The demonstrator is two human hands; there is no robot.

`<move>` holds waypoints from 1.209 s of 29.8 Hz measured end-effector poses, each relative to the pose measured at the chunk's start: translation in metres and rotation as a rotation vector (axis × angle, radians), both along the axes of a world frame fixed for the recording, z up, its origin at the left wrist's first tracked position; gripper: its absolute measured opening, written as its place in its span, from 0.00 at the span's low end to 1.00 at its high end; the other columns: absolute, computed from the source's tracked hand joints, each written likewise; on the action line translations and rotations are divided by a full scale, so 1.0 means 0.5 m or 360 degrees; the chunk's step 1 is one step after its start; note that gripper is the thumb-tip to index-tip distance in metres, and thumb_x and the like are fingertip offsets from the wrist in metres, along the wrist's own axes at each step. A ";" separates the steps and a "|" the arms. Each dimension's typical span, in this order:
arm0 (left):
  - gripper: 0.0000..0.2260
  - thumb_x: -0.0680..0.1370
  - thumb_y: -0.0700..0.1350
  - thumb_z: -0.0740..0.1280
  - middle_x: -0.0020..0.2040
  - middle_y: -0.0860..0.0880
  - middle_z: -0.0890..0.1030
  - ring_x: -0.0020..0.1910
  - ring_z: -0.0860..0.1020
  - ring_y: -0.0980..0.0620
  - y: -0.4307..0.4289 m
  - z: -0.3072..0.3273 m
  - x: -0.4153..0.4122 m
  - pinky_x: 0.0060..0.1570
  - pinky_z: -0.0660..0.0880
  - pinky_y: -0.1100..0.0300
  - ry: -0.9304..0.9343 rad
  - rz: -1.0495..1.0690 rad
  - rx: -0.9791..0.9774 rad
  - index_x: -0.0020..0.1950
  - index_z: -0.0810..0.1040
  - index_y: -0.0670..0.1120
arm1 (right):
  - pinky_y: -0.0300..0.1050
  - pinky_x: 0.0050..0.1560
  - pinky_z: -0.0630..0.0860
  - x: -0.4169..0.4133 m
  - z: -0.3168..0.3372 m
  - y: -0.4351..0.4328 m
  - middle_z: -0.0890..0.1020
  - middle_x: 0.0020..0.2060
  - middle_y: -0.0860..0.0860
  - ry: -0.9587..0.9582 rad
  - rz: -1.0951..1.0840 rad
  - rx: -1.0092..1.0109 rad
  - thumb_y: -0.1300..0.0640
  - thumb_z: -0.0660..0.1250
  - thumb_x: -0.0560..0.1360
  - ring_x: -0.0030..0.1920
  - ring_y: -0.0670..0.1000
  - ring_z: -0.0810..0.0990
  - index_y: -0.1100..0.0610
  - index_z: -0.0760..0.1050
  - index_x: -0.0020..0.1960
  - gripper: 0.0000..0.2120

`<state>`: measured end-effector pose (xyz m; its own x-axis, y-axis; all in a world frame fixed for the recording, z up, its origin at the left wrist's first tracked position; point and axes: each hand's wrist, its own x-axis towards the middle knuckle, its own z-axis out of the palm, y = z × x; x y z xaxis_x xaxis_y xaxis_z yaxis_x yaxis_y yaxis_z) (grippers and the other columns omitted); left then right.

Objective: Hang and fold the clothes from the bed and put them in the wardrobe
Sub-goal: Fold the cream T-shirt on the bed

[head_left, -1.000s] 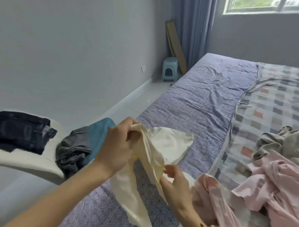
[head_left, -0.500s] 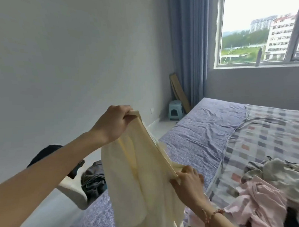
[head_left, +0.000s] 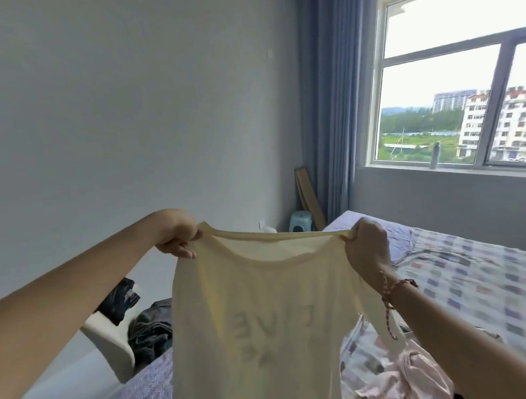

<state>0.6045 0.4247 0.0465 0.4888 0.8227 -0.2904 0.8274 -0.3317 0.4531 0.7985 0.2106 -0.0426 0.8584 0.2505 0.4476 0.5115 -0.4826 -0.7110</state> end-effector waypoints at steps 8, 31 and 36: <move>0.11 0.82 0.38 0.49 0.27 0.39 0.80 0.20 0.78 0.46 -0.093 -0.019 0.033 0.16 0.71 0.64 -0.1043 0.0199 -0.0227 0.57 0.69 0.41 | 0.49 0.32 0.78 0.008 0.039 -0.036 0.79 0.47 0.64 0.0476 -0.0106 0.0207 0.62 0.57 0.77 0.37 0.60 0.82 0.66 0.64 0.60 0.13; 0.08 0.77 0.36 0.60 0.39 0.42 0.77 0.35 0.78 0.49 -0.026 -0.033 0.010 0.37 0.80 0.60 -0.1496 -0.0387 -0.0399 0.44 0.79 0.37 | 0.51 0.45 0.78 0.082 0.064 -0.074 0.77 0.40 0.58 0.0951 0.0606 0.0461 0.59 0.60 0.77 0.39 0.56 0.78 0.63 0.72 0.52 0.08; 0.09 0.55 0.46 0.77 0.30 0.49 0.76 0.27 0.77 0.54 0.018 -0.012 -0.010 0.28 0.75 0.66 -0.1686 -0.0638 -0.1057 0.30 0.80 0.47 | 0.44 0.40 0.81 0.062 0.113 -0.038 0.79 0.40 0.56 0.1092 0.1132 0.0641 0.61 0.63 0.77 0.37 0.52 0.81 0.65 0.74 0.53 0.08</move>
